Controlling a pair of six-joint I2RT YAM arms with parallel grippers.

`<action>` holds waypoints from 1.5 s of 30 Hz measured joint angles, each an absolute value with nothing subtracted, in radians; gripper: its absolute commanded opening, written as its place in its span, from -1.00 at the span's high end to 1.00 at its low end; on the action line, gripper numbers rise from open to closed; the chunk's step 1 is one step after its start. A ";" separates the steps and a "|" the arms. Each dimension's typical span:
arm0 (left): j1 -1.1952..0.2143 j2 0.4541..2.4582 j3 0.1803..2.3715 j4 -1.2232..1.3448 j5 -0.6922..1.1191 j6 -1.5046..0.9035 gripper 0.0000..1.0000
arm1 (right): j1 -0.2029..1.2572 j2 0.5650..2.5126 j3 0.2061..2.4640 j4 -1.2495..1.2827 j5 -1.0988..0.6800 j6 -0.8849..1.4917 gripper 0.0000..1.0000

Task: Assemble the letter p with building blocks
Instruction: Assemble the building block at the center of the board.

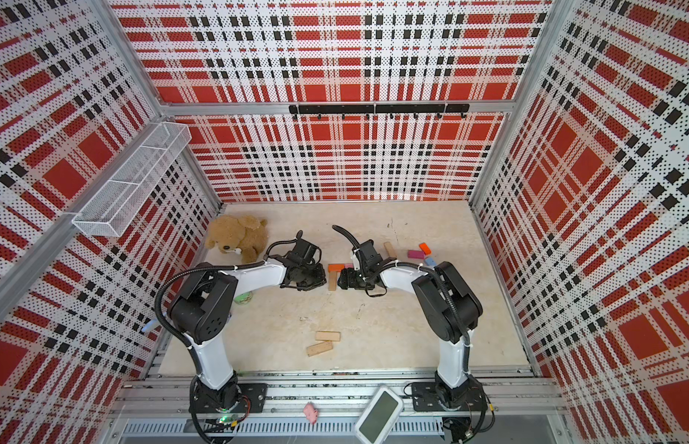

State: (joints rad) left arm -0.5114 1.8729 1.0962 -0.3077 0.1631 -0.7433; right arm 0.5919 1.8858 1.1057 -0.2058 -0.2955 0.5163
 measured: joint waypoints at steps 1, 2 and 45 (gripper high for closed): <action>-0.511 1.873 1.096 -0.308 0.163 -0.743 0.56 | 0.592 1.886 1.106 -0.206 -0.296 0.516 -0.47; -0.511 1.873 1.096 -0.308 0.163 -0.743 0.56 | 0.592 1.888 1.108 -0.206 -0.298 0.516 -0.47; -0.511 1.873 1.096 -0.308 0.163 -0.743 0.56 | 0.596 1.907 1.122 -0.186 -0.333 0.513 -0.49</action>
